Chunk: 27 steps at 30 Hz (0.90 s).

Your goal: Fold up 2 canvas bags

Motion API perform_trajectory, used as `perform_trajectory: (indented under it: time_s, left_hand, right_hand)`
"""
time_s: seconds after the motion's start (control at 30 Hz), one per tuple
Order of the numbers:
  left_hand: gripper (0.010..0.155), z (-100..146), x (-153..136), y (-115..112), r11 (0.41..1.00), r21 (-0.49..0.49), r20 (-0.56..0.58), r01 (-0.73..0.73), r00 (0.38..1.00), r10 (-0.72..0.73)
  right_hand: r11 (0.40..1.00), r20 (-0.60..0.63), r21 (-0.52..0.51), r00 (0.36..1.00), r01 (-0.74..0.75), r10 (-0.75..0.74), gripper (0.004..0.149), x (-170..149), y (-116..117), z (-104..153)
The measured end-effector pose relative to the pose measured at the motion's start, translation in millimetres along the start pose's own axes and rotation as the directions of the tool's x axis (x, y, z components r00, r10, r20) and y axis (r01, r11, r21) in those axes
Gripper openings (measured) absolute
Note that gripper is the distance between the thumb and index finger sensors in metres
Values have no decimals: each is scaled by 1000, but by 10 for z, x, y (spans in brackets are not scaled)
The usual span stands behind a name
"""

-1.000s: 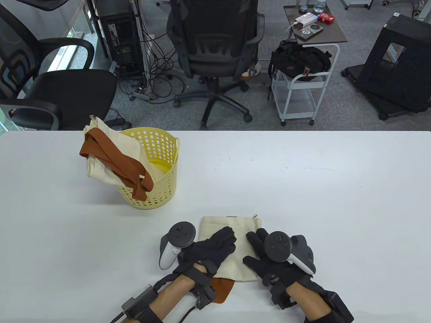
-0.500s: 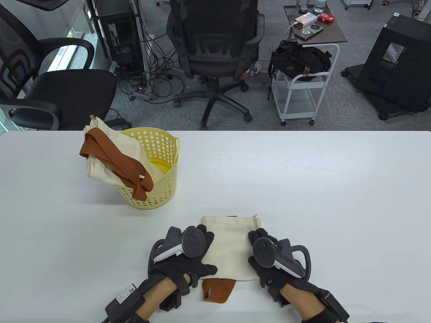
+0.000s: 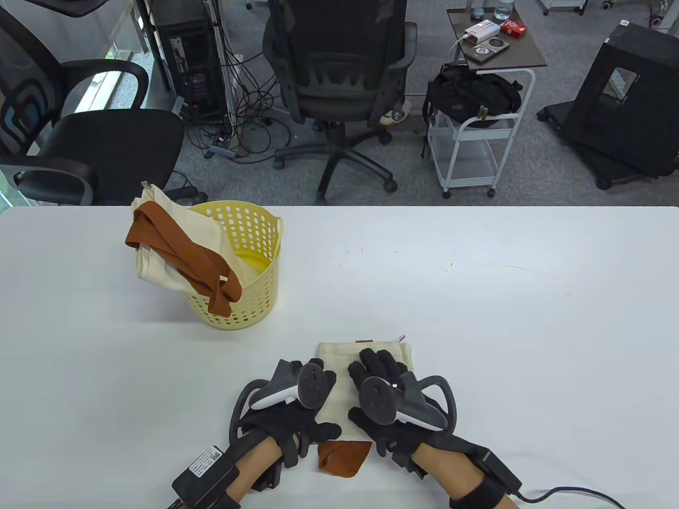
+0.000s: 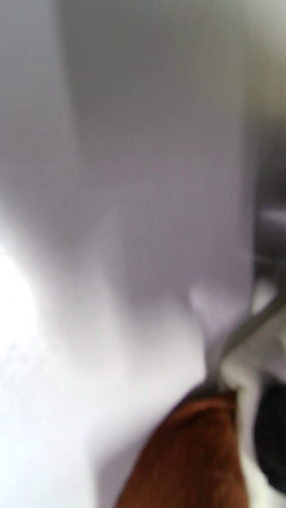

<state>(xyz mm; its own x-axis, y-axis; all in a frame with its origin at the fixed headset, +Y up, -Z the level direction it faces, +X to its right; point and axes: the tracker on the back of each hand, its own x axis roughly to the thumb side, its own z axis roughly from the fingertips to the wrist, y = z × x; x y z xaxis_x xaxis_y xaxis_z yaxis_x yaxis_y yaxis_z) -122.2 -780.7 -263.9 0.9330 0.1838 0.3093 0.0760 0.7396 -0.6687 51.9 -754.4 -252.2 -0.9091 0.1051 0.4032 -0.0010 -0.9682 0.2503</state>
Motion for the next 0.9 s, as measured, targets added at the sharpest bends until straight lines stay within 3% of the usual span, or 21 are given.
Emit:
perform_trajectory:
  time_s: [0.1,0.2,0.53,0.9]
  left_hand:
    - [97,3,-1,-1,1000,-2,-13,9,1000,-9]
    - [97,1,-2,-10,1000,0,-12,7,1000,-7]
    - [97,-8,-36,-30,1000,-2,-6,4,1000,-4]
    - [95,4,-106,-73,998,42,45,-46,998,44]
  right_hand:
    - [992,-24,122,1000,2,1,81,-25,159,-131]
    - [989,-40,117,995,92,-88,81,-119,189,-117]
    - [996,-153,77,987,54,-42,78,-456,252,87]
    - [989,-147,109,986,98,-81,76,-485,337,63]
